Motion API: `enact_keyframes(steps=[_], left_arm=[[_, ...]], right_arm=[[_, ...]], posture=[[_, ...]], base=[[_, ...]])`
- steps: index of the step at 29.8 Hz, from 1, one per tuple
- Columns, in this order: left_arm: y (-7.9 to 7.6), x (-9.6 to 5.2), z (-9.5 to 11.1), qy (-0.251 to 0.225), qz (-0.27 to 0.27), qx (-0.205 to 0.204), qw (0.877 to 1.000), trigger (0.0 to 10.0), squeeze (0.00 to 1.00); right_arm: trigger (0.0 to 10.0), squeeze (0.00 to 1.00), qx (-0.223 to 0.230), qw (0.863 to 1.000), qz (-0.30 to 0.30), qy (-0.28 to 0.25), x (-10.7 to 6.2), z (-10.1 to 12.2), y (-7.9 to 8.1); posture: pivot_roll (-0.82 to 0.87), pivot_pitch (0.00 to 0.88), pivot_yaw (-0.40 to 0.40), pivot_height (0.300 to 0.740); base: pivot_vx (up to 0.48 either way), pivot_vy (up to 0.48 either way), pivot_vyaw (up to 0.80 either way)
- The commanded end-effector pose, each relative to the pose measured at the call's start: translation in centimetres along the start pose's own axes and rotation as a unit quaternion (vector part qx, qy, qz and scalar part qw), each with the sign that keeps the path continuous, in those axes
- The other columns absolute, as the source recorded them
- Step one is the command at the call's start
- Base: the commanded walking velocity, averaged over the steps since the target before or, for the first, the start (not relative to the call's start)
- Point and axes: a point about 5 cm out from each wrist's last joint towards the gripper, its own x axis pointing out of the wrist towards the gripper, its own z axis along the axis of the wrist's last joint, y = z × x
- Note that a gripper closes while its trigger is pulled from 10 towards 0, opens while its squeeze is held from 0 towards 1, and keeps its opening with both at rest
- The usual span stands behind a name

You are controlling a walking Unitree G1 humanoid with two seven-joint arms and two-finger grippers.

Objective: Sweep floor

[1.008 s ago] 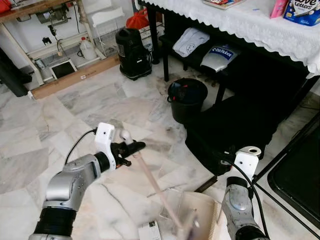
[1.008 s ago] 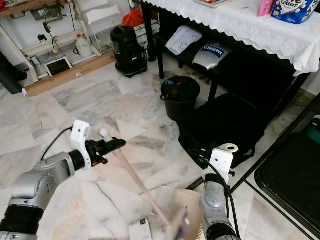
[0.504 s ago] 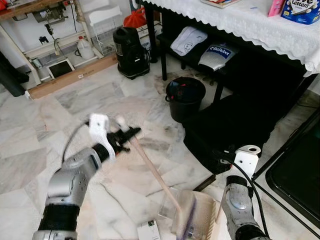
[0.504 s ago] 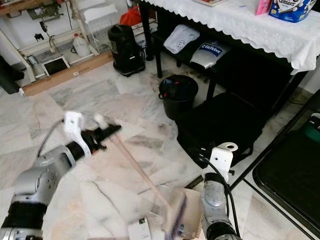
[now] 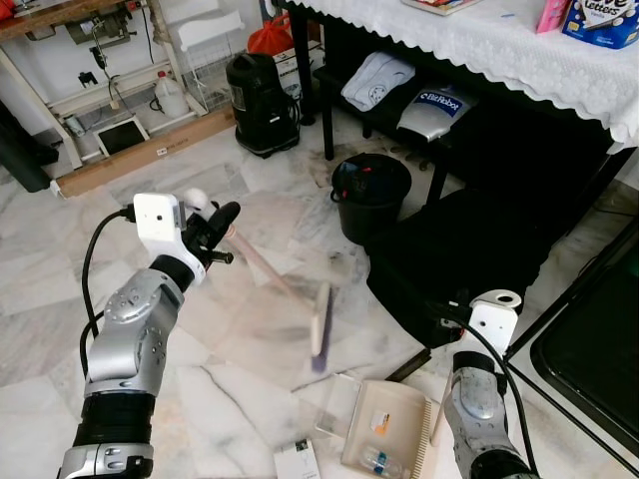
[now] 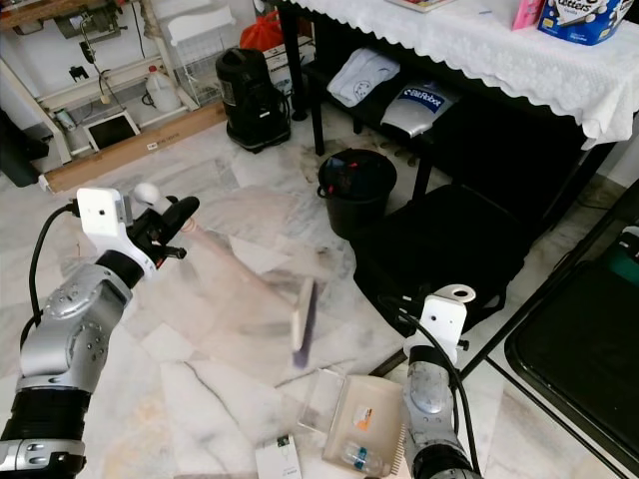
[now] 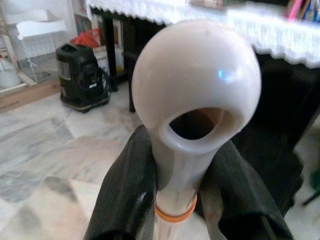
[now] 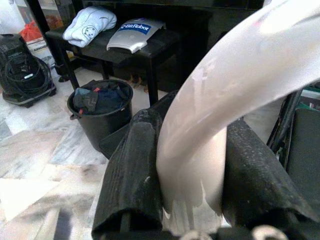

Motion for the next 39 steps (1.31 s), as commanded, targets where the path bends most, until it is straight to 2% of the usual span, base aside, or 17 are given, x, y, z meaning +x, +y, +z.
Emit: enact_keyframes(steps=[1, 7, 15, 29, 39], left_arm=[[0.1, -0.3, 0.0, -0.005, -0.006, 0.037, 0.999, 10.0, 0.0], [-0.3, -0.7, -1.5, 0.017, -0.016, 0.039, 0.999, 10.0, 0.0], [-0.3, -0.8, -2.2, 0.027, -0.021, 0.044, 0.998, 10.0, 0.0], [-0.5, -1.0, -3.2, 0.042, -0.034, 0.039, 0.998, 10.0, 0.0], [-0.6, -0.9, -3.4, 0.045, -0.037, 0.034, 0.998, 10.0, 0.0]], right_arm=[[10.0, 0.0, 0.025, 0.998, 0.005, 0.06, -1.6, -2.1, 0.8], [10.0, 0.0, 0.038, 0.998, 0.004, 0.041, -1.5, -1.6, 0.5], [10.0, 0.0, 0.072, 0.997, -0.01, 0.019, -1.3, -1.0, 0.0], [10.0, 0.0, 0.103, 0.994, -0.025, -0.008, -0.9, -0.1, -0.9], [10.0, 0.0, 0.117, 0.991, -0.019, -0.055, -0.4, 1.6, -1.0]], posture=[[0.01, 0.119, 0.128, 0.74], [0.01, 0.12, 0.128, 0.74], [0.01, 0.119, 0.128, 0.74], [0.01, 0.109, 0.128, 0.74], [0.0, 0.101, 0.129, 0.74]], base=[[0.0, 0.0, 0.0], [0.0, 0.0, 0.0], [0.0, 0.0, 0.0], [0.0, 0.0, 0.0], [0.0, 0.0, 0.0]])
